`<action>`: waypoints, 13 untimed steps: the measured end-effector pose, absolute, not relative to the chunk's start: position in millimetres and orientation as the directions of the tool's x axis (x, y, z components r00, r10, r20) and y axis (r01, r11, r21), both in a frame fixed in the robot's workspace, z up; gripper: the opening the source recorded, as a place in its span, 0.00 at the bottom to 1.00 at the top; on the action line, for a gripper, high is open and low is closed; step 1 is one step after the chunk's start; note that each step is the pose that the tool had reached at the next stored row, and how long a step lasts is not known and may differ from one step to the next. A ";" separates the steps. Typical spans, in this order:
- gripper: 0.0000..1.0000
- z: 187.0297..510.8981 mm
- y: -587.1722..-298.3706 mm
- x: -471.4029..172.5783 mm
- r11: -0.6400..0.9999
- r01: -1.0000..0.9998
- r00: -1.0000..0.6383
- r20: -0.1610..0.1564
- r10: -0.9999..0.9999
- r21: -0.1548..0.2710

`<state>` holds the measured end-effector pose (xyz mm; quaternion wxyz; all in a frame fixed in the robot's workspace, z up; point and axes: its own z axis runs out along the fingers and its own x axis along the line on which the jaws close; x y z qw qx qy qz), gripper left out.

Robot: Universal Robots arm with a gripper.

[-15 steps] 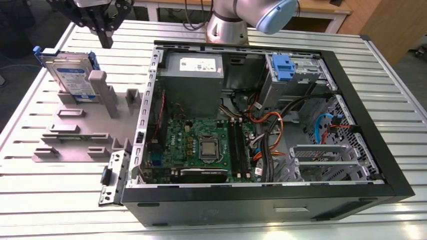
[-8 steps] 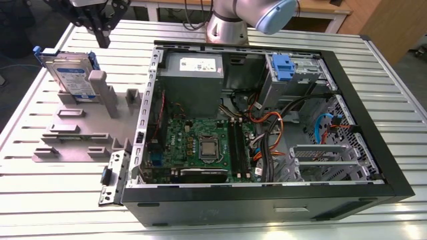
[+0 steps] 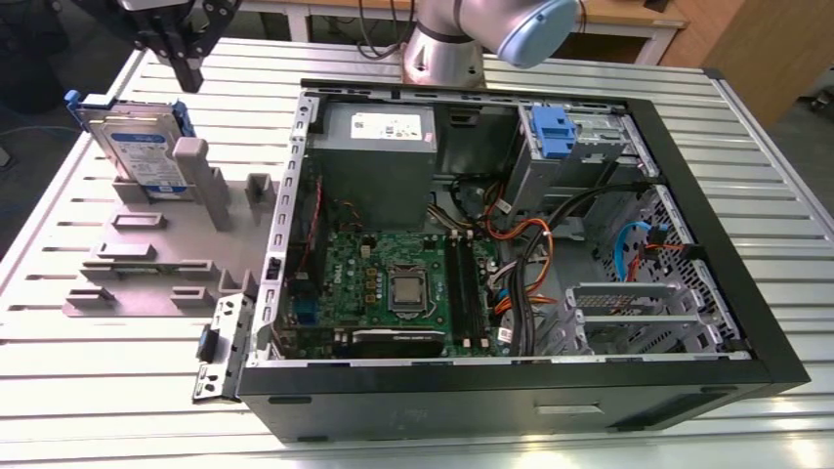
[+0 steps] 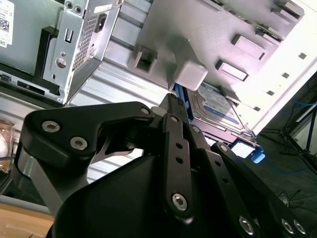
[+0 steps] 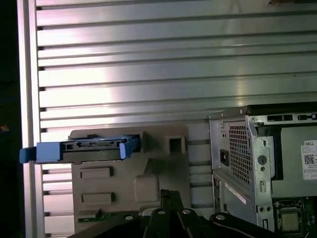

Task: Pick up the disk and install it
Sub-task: 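Reach for the disk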

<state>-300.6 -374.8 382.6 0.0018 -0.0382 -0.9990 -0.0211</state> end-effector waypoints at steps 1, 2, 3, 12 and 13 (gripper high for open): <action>0.11 382.5 -374.4 -301.8 0.996 0.076 -0.997 0.005 0.076 0.042; 0.11 382.5 -374.0 -302.9 0.996 0.076 -0.997 0.005 0.076 0.042; 0.11 382.5 -373.6 -304.1 0.996 0.076 -0.997 0.005 0.076 0.042; 0.11 382.3 -369.4 -312.9 0.996 0.076 -0.997 0.005 0.076 0.042; 0.11 382.3 -369.0 -313.8 0.996 0.076 -0.997 0.005 0.076 0.042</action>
